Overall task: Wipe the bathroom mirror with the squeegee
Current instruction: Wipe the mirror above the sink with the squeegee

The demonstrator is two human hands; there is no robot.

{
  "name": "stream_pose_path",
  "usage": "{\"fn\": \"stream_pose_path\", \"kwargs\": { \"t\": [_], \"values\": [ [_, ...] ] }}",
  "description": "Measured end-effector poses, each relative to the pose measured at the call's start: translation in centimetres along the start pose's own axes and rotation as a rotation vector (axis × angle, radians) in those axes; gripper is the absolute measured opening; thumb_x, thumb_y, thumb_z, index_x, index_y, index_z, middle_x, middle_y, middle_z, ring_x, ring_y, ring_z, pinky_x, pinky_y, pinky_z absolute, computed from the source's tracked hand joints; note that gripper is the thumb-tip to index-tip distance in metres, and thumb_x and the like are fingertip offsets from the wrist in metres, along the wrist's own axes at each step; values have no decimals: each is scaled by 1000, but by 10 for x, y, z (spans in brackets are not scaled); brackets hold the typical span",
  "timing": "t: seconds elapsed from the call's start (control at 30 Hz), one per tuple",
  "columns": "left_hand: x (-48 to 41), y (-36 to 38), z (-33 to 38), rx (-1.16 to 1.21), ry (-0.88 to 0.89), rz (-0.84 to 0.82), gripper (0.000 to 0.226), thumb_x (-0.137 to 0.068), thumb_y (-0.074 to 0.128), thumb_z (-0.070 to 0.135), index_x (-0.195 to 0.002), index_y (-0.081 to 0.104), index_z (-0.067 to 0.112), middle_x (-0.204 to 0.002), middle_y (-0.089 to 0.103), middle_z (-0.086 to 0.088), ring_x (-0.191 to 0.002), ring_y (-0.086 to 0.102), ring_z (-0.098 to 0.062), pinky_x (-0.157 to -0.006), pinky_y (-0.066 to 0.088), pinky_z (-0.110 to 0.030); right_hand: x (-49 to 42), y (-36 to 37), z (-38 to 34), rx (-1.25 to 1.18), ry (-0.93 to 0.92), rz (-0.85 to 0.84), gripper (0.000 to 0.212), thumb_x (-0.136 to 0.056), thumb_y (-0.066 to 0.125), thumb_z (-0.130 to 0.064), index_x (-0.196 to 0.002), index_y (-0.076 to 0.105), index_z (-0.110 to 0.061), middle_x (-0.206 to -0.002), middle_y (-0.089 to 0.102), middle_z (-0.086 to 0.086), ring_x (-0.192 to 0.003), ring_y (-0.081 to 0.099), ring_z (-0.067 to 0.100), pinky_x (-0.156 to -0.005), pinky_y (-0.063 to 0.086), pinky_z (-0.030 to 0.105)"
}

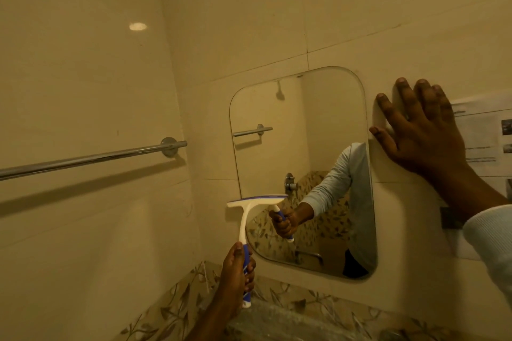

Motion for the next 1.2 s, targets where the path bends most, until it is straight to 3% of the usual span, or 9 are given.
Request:
{"fn": "stream_pose_path", "kwargs": {
  "t": [0.4, 0.67, 0.87, 1.2],
  "values": [
    [29, -21, -37, -26, -75, 55, 48, -109, 40, 40, -109, 58, -5, -57, 46, -11, -34, 29, -16, -37, 26, -18, 1, -6, -2, 3, 6, -28, 79, -102, 25, -66, -165, 20, -19, -171, 11, 20, -156, 12, 44, -128, 6, 54],
    [32, 80, 123, 118, 284, -199, 39, -108, 41, 45, -100, 58, 11, -64, 48, -2, -42, 34, -10, -36, 29, -22, 1, -6, -3, 12, 10, -26, 78, -102, 24, -67, -165, 18, -21, -172, 10, 19, -157, 12, 43, -128, 4, 53],
    [16, 141, 202, 91, 422, -188, 37, -108, 43, 46, -105, 58, 13, -60, 50, 2, -40, 33, -8, -35, 29, -20, 0, -9, -2, 1, 19, -33, 78, -102, 25, -66, -164, 23, -19, -171, 13, 19, -156, 14, 43, -128, 5, 52],
    [7, 137, 151, -15, 409, -163, 38, -107, 43, 49, -107, 59, 14, -61, 49, 1, -42, 33, -10, -37, 30, -22, 1, -7, -3, 4, 14, -22, 78, -102, 25, -66, -164, 23, -19, -171, 14, 19, -156, 14, 44, -128, 7, 53]
  ]
}}
Point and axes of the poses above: each hand's wrist, its own x-axis away from the middle knuckle, its own y-axis out of the palm, z = x × y, the point moved 4 cm from there along -x, towards the middle knuckle
